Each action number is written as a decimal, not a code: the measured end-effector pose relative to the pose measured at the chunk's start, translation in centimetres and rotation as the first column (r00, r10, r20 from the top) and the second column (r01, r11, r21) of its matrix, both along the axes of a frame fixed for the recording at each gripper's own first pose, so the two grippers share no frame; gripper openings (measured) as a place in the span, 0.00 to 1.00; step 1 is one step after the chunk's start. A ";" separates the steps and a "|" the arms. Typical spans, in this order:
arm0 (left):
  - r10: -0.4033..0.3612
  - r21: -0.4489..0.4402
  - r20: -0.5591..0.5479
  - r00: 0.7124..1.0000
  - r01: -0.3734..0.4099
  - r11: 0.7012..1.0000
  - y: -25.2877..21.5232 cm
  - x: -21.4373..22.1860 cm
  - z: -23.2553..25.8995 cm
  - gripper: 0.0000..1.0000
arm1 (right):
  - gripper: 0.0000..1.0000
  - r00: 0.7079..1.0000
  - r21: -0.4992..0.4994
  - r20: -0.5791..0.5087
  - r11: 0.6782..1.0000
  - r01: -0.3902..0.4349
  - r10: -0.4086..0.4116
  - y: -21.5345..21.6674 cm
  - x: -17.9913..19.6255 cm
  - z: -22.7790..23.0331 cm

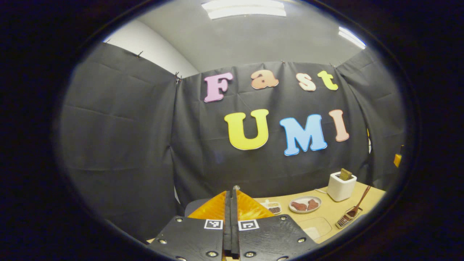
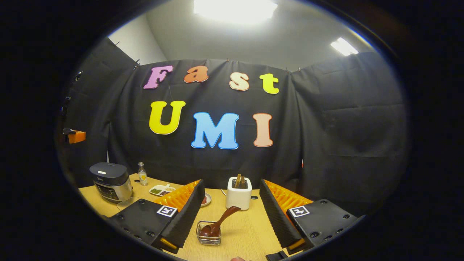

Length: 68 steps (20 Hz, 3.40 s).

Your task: Close the left gripper, press the button to open the rice cooker; take a wooden spoon from the chopstick holder with the right hand, scoop a spoonful of rice and pour it into the rice cooker, then put the wooden spoon back into the chopstick holder.

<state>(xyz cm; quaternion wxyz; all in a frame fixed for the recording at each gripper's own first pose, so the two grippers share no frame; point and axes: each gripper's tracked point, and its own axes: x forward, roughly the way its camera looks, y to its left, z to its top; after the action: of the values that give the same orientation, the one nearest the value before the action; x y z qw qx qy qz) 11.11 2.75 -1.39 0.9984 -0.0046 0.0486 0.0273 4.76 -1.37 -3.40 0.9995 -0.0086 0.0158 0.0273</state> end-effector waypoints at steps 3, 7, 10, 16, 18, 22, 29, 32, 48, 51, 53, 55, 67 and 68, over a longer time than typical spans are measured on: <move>-0.015 -0.017 -0.060 0.998 0.014 1.000 1.0 2.8 -3.7 0.00 | 0.96 0.999 0.011 -0.018 0.999 0.037 -0.037 0.9 0.6 -0.5; -0.026 -0.040 -0.131 0.991 0.021 0.999 2.2 5.6 -8.9 0.00 | 0.94 0.997 -0.018 -0.045 0.998 0.067 -0.068 2.2 1.2 -1.2; -0.044 -0.071 -0.194 0.980 0.031 0.997 2.8 7.0 -12.8 0.00 | 0.94 0.995 -0.025 -0.053 0.996 0.082 -0.083 3.3 1.4 -1.2; -0.069 -0.082 -0.283 0.957 0.048 0.995 3.4 8.8 -18.7 0.00 | 0.94 0.993 -0.060 -0.070 0.994 0.095 -0.099 5.1 1.7 -1.6; -0.072 -0.088 -0.305 0.949 0.047 0.995 3.3 8.9 -20.3 0.01 | 0.94 0.992 -0.067 -0.074 0.993 0.096 -0.100 5.5 1.6 -1.6; -0.069 -0.077 -0.312 0.947 0.048 0.996 3.0 8.9 -21.5 0.01 | 0.94 0.992 -0.080 -0.075 0.992 0.098 -0.104 5.8 1.8 -1.5; -0.070 -0.131 -0.349 0.934 0.025 0.991 2.6 8.2 -22.6 0.02 | 0.96 0.995 -0.080 -0.059 0.994 0.073 -0.078 6.5 2.1 -0.8; -0.092 -0.206 -0.397 0.913 0.009 0.978 2.5 8.0 -22.9 0.02 | 0.94 0.997 -0.076 -0.051 0.995 0.060 -0.064 6.7 2.0 -0.6; -0.014 -0.040 -0.219 0.976 0.005 0.999 5.3 12.2 -11.9 0.02 | 0.94 0.997 -0.043 -0.008 0.996 0.076 -0.076 5.0 1.4 0.7; 0.027 0.006 -0.125 0.992 -0.026 1.000 5.9 12.0 -7.7 0.01 | 0.94 0.997 -0.029 -0.011 0.997 0.074 -0.074 4.4 1.4 0.6; 0.021 -0.014 -0.084 0.996 -0.022 1.000 5.3 10.8 -5.0 0.00 | 0.96 0.998 -0.023 -0.010 0.997 0.070 -0.070 3.9 1.2 0.6; 0.025 -0.017 -0.051 0.998 -0.026 1.000 5.1 9.5 -3.4 0.06 | 0.96 0.998 -0.015 -0.010 0.998 0.059 -0.059 3.5 1.0 0.6; 0.081 -0.024 0.105 0.991 -0.079 0.997 1.9 -1.8 3.7 0.86 | 0.94 0.998 0.039 -0.055 0.998 -0.040 0.042 1.8 2.8 -0.5; 0.083 -0.022 0.112 0.990 -0.081 0.996 1.5 -2.8 4.1 0.84 | 0.96 0.996 0.046 -0.073 0.998 -0.050 0.053 1.8 3.2 -1.1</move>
<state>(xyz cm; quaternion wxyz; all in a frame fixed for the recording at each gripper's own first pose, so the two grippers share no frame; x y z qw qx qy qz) 8.29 4.29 2.69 0.9975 -0.0170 -0.0077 0.0675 7.96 0.47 -4.46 0.9971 0.0139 0.0520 0.0537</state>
